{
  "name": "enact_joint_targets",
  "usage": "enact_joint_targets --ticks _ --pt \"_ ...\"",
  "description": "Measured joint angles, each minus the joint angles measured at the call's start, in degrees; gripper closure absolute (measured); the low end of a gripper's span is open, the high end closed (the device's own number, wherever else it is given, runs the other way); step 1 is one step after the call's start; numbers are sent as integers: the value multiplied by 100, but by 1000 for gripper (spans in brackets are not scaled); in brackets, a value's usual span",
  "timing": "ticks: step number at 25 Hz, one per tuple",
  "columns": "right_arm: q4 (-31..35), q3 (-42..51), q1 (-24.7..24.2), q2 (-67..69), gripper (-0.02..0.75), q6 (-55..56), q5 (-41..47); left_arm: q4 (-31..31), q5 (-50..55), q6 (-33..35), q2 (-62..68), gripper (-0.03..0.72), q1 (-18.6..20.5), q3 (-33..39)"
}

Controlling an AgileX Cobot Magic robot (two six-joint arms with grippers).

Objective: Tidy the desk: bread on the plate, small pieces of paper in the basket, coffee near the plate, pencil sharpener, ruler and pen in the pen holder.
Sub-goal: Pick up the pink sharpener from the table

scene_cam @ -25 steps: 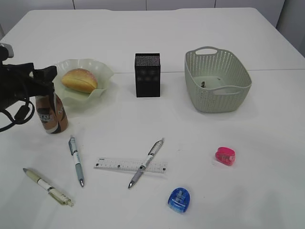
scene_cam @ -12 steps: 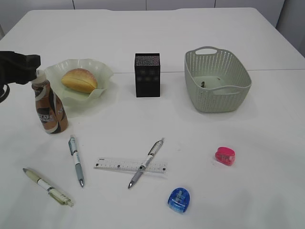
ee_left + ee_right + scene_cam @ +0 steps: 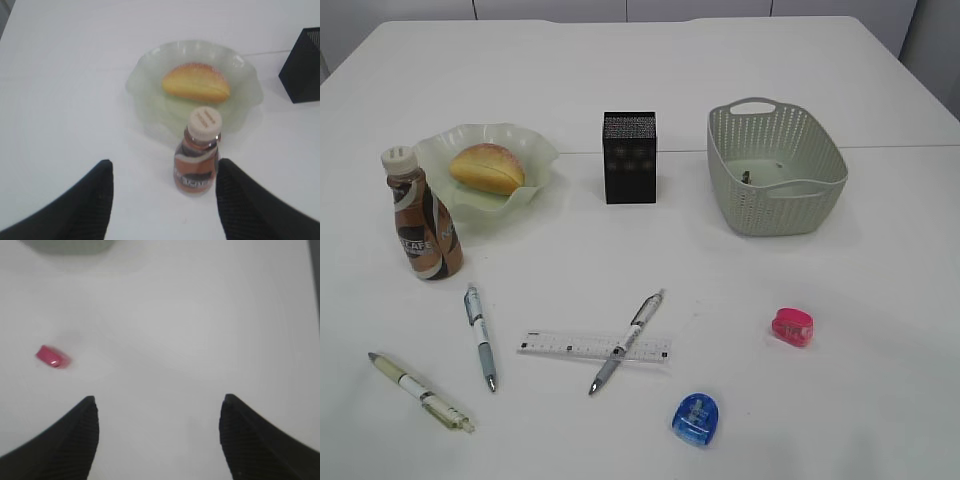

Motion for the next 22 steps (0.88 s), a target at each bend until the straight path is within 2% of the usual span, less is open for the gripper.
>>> enact_joint_targets --ticks 3,6,10,17,22 --pt "656 0 54 0 159 -646 33 -94 1209 0 -359 220 0 -298" --pt "977 -10 212 67 159 -1488 33 -113 2076 -9 -626 221 0 -506" --pt "1106 -35 430 484 159 -2113 -32 -118 2621 -9 -898 221 0 -709" --pt "1172 -35 478 1559 159 -2622 -556 -118 3507 -9 -994 226 0 -849" --pt "1651 -44 478 2263 159 -3388 -680 -118 3653 -9 -994 228 0 -849"
